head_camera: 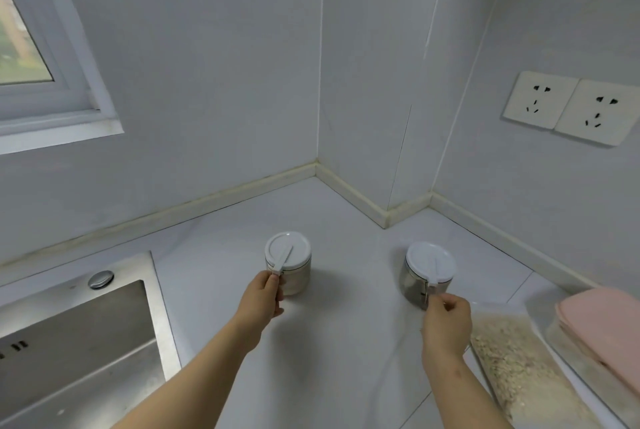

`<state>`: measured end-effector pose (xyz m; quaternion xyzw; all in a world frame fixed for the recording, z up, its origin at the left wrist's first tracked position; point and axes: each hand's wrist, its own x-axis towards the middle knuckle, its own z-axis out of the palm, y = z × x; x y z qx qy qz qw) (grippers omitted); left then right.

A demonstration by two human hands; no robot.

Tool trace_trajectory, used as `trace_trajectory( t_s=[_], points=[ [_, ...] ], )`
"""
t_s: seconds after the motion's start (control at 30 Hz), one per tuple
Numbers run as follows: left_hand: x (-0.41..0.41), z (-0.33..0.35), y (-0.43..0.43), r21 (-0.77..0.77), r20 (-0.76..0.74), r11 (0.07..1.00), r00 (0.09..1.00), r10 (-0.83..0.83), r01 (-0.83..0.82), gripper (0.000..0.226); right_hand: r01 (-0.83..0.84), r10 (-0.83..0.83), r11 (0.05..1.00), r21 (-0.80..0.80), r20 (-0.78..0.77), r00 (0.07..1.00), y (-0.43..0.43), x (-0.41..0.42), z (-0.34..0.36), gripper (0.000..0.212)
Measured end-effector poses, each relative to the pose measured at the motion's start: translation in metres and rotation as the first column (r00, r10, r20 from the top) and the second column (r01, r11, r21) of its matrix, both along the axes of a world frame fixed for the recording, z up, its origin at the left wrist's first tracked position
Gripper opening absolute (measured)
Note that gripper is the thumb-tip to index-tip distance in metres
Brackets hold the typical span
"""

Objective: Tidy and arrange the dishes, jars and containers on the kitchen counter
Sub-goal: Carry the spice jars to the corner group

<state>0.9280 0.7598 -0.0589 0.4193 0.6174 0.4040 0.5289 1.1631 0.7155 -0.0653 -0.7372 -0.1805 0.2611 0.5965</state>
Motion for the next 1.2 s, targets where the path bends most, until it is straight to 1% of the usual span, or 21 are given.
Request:
trace_trajectory(
  t_s=[0.1,0.23,0.43,0.57,0.63,0.73,0.87,0.93,1.07,1.2],
  points=[
    [0.002,-0.002,0.000,0.009,0.001,1.000,1.000,0.008,-0.008,0.028,-0.019,0.019,1.000,-0.011,-0.028,0.999,0.000,0.003,-0.002,0.019],
    [0.003,-0.005,0.001,0.024,-0.013,1.000,1.000,0.018,-0.018,0.028,-0.148,0.144,0.989,-0.016,-0.138,0.980,0.002,0.009,0.004,0.017],
    [0.005,-0.002,-0.001,0.020,0.001,1.000,1.000,0.021,-0.021,0.028,-0.283,0.264,0.959,-0.020,-0.304,0.915,0.009,0.012,0.008,0.022],
    [0.005,-0.001,-0.002,0.013,0.005,1.000,1.000,0.021,-0.021,0.027,-0.339,0.316,0.941,-0.019,-0.316,0.895,0.006,0.001,0.013,0.024],
    [0.006,0.000,-0.003,0.007,0.016,1.000,1.000,0.025,-0.025,0.027,-0.387,0.361,0.922,-0.012,-0.336,0.870,0.001,-0.010,0.014,0.024],
    [0.007,0.001,-0.004,0.001,0.023,1.000,0.999,0.025,-0.025,0.026,-0.483,0.446,0.875,-0.038,-0.327,0.833,-0.006,-0.031,0.016,0.022],
    [0.009,0.000,-0.008,-0.006,0.041,1.000,0.999,0.021,-0.021,0.025,-0.623,0.580,0.777,-0.090,-0.281,0.764,-0.008,-0.059,0.016,0.023],
    [0.009,0.001,-0.009,-0.011,0.051,1.000,0.999,0.018,-0.018,0.026,-0.655,0.612,0.747,-0.118,-0.263,0.746,-0.006,-0.070,0.017,0.023],
    [0.009,0.004,-0.011,-0.014,0.049,1.000,0.999,0.019,-0.019,0.027,-0.642,0.597,0.754,-0.139,-0.263,0.758,0.001,-0.080,0.018,0.024],
    [0.009,0.003,-0.012,-0.017,0.026,1.000,0.999,0.024,-0.024,0.027,-0.635,0.613,0.750,-0.187,-0.166,0.773,0.006,-0.083,0.012,0.027]
  ],
)
